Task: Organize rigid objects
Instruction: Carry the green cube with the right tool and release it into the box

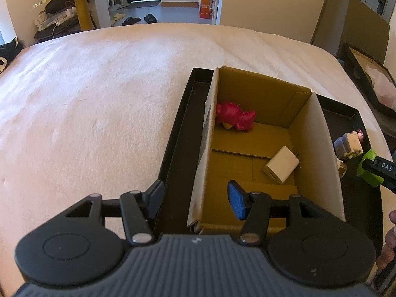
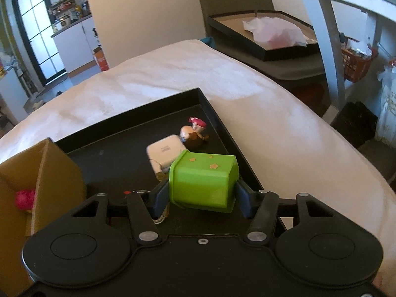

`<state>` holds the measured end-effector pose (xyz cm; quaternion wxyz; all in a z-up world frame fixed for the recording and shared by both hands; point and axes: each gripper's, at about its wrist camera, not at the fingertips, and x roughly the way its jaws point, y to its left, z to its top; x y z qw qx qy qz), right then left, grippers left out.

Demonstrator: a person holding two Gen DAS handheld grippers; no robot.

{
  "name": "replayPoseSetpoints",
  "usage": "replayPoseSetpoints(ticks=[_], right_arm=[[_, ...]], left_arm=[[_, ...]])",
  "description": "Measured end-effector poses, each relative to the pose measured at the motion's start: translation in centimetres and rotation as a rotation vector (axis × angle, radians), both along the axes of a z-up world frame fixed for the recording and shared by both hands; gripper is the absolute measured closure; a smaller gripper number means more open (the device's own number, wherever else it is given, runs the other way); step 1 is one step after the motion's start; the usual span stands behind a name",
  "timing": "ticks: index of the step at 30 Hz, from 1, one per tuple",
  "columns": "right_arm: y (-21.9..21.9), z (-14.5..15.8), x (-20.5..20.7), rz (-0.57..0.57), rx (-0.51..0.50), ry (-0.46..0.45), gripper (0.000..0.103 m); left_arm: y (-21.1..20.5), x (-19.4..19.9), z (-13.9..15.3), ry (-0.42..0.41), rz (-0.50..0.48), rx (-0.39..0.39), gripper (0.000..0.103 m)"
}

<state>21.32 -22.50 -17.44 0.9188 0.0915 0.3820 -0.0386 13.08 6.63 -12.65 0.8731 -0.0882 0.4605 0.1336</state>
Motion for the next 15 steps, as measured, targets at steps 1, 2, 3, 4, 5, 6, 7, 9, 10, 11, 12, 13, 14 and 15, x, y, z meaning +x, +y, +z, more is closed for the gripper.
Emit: replayPoseSetpoints(ticks=[1,2,3,4,5,6,7,9,10,11,12,13,14,15], right_arm=[[0.1,0.2,-0.1,0.01,0.0,-0.003,0.048],[0.2,0.4,-0.3,0.017,0.003,-0.006,0.048],[0.3,0.6,-0.4,0.026,0.007,-0.01,0.048],[0.4,0.8,-0.6,0.034,0.009,-0.013,0.048],[0.5,1.0,-0.7,0.045,0.011,-0.018,0.048],[0.7,1.2,-0.9,0.055,0.01,-0.022,0.048],[0.8,1.4,-1.0,0.064,0.011,-0.027,0.048],[1.1,1.9,-1.2,0.087,0.014,-0.035,0.048],[1.3,2.1,-1.3,0.101,0.013,-0.039,0.048],[1.5,2.3,-1.5,0.111,0.013,-0.043,0.048],[1.6,2.5,-1.6,0.124,0.015,-0.045,0.048],[1.8,2.7,-1.7,0.137,0.016,-0.048,0.048],[2.0,2.9,-1.8,0.15,0.016,-0.052,0.048],[2.3,3.1,-1.9,0.164,0.014,-0.057,0.048]], left_arm=[[0.0,0.0,0.0,-0.001,0.001,0.0,0.047],[0.1,-0.1,0.0,-0.003,0.002,0.0,0.047],[0.1,-0.1,0.0,-0.004,0.002,-0.002,0.047],[0.1,-0.2,0.0,-0.006,0.001,-0.005,0.047],[0.1,-0.2,0.0,-0.008,0.001,-0.008,0.047],[0.2,-0.3,0.1,-0.01,0.001,-0.01,0.047],[0.2,-0.3,0.1,-0.011,0.0,-0.012,0.047],[0.3,-0.3,0.2,-0.015,-0.001,-0.017,0.047],[0.3,-0.4,0.2,-0.018,-0.001,-0.021,0.047],[0.4,-0.4,0.2,-0.022,-0.001,-0.024,0.047],[0.5,-0.5,0.3,-0.025,0.0,-0.028,0.047],[0.5,-0.5,0.3,-0.029,0.0,-0.031,0.047],[0.5,-0.6,0.3,-0.033,-0.001,-0.035,0.048],[0.5,-0.6,0.4,-0.037,-0.002,-0.037,0.048]])
